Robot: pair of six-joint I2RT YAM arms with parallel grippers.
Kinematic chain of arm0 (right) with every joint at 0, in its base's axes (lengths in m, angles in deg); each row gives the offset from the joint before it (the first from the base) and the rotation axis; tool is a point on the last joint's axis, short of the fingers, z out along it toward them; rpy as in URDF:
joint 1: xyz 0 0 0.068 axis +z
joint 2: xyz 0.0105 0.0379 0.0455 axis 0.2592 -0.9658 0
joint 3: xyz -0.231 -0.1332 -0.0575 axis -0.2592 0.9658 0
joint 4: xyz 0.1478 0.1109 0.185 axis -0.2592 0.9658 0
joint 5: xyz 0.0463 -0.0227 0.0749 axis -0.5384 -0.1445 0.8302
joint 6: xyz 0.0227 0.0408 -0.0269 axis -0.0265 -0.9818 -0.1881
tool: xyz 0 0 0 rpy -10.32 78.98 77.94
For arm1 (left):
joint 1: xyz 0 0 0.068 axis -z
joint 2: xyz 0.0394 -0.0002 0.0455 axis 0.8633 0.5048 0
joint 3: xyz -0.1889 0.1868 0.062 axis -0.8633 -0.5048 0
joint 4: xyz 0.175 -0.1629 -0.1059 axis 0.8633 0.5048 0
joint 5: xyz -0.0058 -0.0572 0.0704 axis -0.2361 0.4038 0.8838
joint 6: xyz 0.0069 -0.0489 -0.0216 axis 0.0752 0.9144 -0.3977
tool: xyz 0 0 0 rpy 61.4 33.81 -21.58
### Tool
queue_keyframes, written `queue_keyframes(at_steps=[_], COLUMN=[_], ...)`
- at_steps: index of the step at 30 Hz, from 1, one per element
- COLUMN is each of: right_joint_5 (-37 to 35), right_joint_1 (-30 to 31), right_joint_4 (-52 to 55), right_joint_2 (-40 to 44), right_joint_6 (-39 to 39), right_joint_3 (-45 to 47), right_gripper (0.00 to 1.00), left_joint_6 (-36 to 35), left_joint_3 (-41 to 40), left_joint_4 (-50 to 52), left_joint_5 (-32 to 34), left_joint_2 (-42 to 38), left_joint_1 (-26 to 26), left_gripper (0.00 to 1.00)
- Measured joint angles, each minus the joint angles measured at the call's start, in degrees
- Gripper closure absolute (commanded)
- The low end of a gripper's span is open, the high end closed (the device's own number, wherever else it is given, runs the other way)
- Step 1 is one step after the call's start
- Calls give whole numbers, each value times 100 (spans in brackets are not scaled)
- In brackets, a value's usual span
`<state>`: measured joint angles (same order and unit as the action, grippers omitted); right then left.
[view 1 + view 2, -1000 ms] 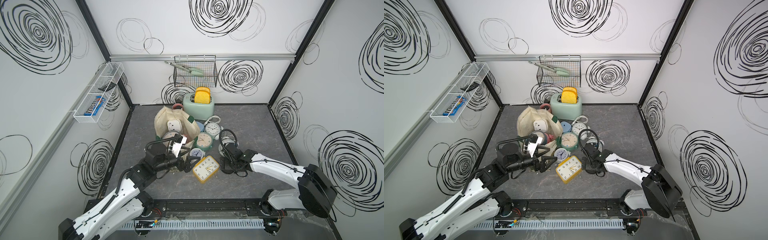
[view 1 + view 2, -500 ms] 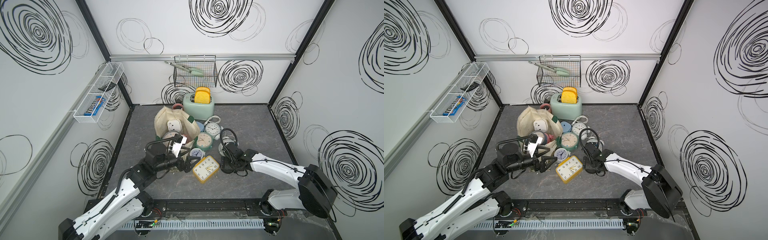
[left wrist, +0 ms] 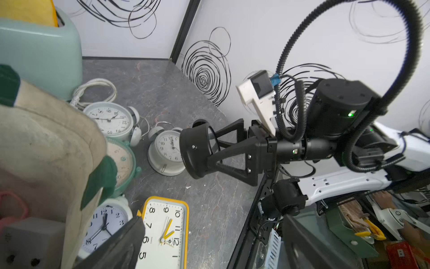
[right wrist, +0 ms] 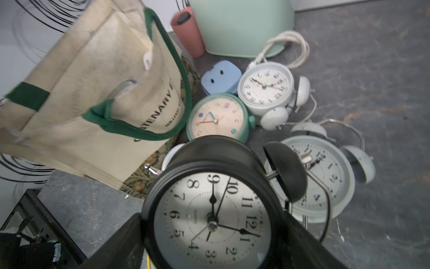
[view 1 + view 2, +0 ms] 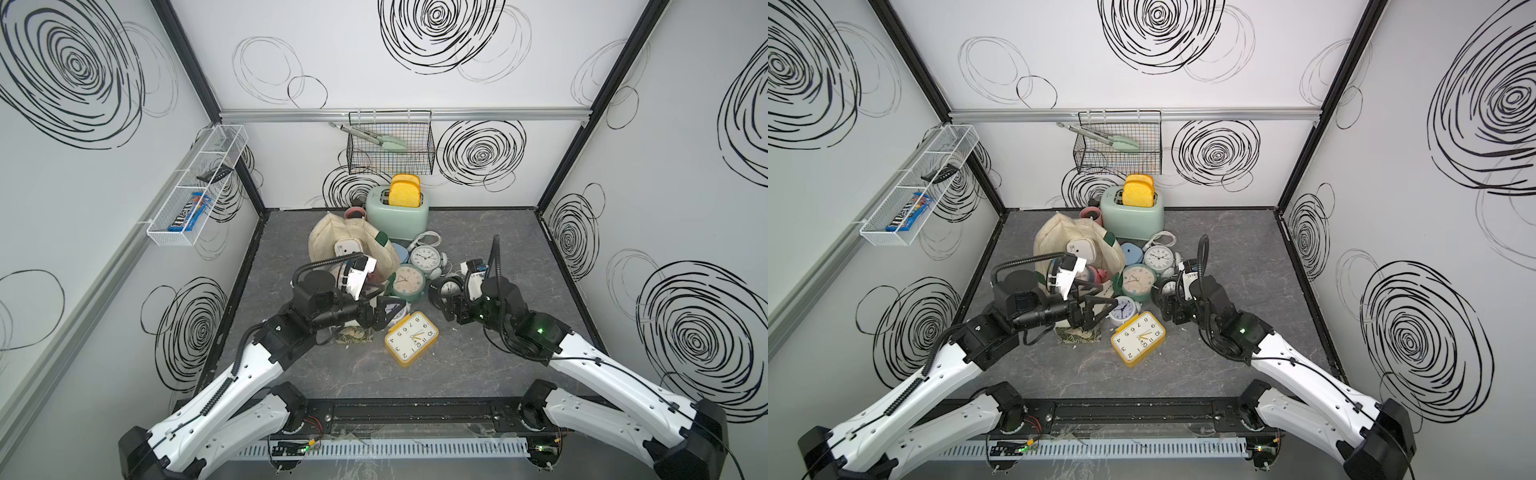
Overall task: Put the alarm clock into the canvas bag
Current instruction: Pick up the alarm from the center of the board.
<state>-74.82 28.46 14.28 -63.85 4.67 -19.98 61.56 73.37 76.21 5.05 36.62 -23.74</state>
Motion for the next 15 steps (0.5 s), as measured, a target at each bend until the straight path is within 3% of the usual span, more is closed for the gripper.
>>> queue_keyframes(at_steps=[7, 15], right_joint_5=[-46, -540], right_joint_1=[540, 1272], right_joint_4=[-715, -1036], right_joint_2=[525, 872], right_joint_6=[1128, 2041], right_joint_3=[107, 116], right_gripper=[49, 50], left_joint_6=[-203, -448], left_joint_3=[1808, 2780], left_joint_4=[1073, 2127], left_joint_5=[129, 638], left_joint_2=[1010, 1989], left_joint_1=[302, 861], left_gripper=[4, 2])
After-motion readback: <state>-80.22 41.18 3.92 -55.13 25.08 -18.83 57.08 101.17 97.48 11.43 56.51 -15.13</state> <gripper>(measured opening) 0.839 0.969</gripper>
